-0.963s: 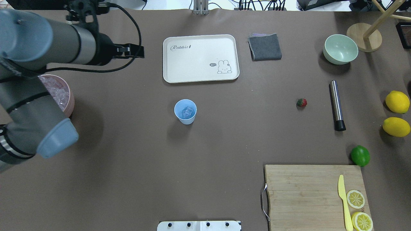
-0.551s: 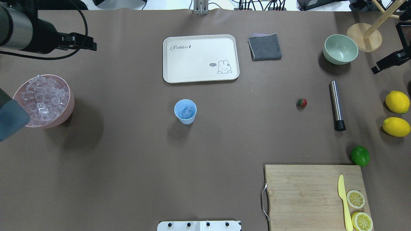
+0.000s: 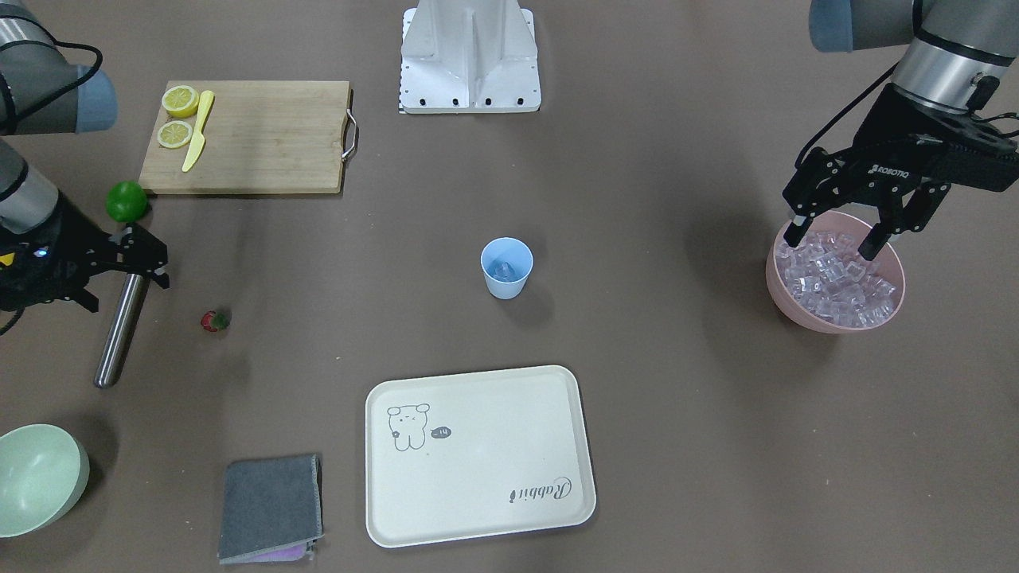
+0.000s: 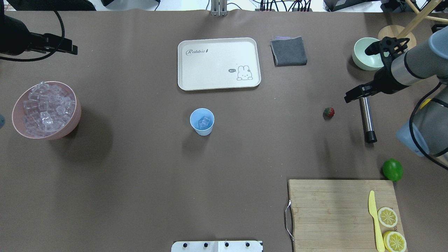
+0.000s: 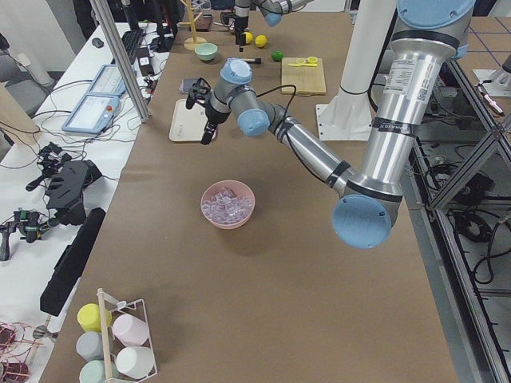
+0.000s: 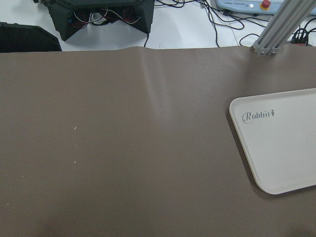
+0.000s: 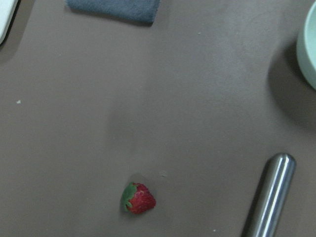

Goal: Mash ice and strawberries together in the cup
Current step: 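Lower the right gripper and grasp the red strawberry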

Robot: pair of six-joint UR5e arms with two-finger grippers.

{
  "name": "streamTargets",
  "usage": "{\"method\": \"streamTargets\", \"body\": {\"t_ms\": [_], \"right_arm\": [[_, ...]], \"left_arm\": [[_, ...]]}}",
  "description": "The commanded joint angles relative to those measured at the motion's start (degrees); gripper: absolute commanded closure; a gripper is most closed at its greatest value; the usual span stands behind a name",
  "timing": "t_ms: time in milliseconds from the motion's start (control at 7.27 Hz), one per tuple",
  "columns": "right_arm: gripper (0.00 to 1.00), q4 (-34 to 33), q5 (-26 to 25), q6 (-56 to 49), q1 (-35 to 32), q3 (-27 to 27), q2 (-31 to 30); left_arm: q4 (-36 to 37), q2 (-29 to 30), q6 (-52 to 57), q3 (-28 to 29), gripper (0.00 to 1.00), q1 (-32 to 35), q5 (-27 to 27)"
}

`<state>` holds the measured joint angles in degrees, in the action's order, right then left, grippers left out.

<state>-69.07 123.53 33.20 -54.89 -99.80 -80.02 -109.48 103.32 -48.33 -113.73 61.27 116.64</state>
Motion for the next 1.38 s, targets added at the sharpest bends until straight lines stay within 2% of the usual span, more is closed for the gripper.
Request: {"method": "streamTargets", "body": {"t_ms": [0, 413, 826, 963, 1101, 1239], "right_arm": [[0.00, 1.6, -3.7, 1.4, 4.2, 4.7, 2.9], [0.01, 1.6, -5.4, 2.3, 6.5, 8.9, 5.6], [0.05, 1.6, -5.4, 2.3, 7.2, 10.2, 5.8], [0.27, 1.6, -5.4, 2.2, 7.2, 10.2, 5.9], [0.61, 1.6, -5.5, 2.2, 7.2, 10.4, 5.8], [1.00, 1.6, -5.4, 2.2, 7.1, 10.5, 5.9]], "left_arm": [[0.1, 0.0, 0.1, 0.4, 0.03, 0.1, 0.1], [0.1, 0.7, 0.1, 1.3, 0.03, 0.0, 0.1], [0.1, 0.8, 0.1, 1.3, 0.03, 0.0, 0.1], [0.1, 0.8, 0.1, 1.2, 0.03, 0.0, 0.1], [0.1, 0.9, 0.1, 1.2, 0.03, 0.0, 0.1], [0.1, 0.9, 0.1, 1.2, 0.03, 0.0, 0.1]]}}
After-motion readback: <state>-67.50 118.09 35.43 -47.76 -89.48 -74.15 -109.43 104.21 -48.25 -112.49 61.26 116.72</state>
